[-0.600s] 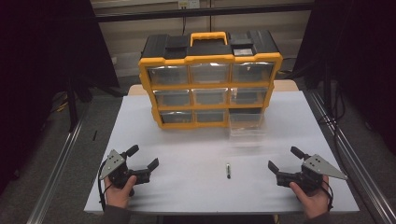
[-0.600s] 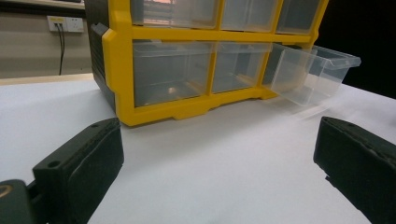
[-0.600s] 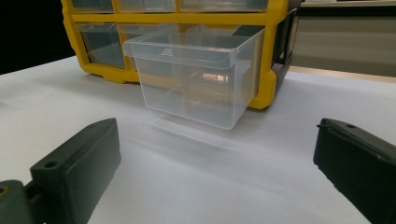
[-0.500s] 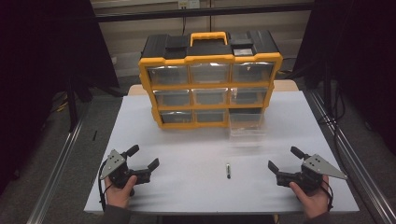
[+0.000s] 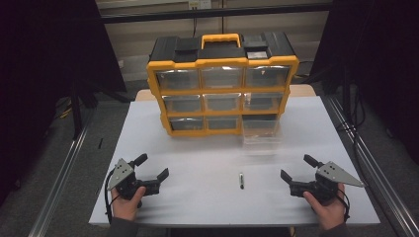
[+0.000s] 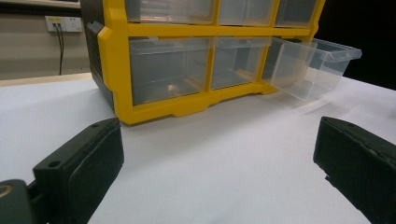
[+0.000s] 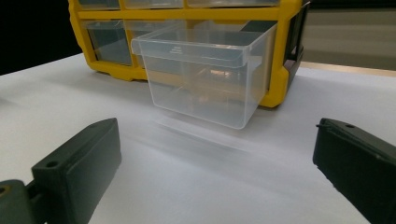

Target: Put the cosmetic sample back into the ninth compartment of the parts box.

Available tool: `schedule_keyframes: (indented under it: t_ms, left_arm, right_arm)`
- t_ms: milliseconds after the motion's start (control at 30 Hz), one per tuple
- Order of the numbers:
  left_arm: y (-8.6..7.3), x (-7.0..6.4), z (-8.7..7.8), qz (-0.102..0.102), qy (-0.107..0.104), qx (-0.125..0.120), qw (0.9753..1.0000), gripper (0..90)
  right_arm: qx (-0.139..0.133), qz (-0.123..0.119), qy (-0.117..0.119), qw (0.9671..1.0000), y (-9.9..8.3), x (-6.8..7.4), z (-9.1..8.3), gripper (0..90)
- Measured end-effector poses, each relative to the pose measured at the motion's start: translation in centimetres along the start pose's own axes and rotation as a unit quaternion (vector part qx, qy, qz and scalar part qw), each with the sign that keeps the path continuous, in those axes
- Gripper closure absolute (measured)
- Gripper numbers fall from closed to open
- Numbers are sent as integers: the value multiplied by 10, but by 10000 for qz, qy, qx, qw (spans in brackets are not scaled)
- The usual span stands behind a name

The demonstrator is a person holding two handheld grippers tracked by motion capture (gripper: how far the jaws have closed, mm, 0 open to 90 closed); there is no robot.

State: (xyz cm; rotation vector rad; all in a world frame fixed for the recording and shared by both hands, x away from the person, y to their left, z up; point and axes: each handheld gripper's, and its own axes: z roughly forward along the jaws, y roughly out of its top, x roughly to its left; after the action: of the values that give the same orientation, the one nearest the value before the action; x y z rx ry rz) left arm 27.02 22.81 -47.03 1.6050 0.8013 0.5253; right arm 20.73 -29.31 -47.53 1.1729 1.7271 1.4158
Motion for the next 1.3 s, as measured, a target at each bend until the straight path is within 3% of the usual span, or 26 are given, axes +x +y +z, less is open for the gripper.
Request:
schedule_keyframes:
  t_ms: [133,300,600,633,700,1300]
  left_arm:
    - [0,0,0,70,-45,41,10000,18]
    - [-1,-2,1,-11,-22,-6,10000,19]
    - [0,-1,0,205,-2,120,9997,19]
    - [0,-3,1,103,-5,50,9999,19]
    - [0,-3,1,94,-13,52,9999,19]
    - [0,-4,1,212,-63,88,9997,18]
  right_arm:
    - [32,-85,61,9999,2,4,4,8]
    - [151,-110,213,9996,3,10,10,16]
    - [287,-219,422,9985,6,19,20,15]
    - [292,-211,439,9984,6,20,21,15]
    - [336,-241,497,9979,7,21,23,15]
    - [765,-265,747,9939,8,33,43,17]
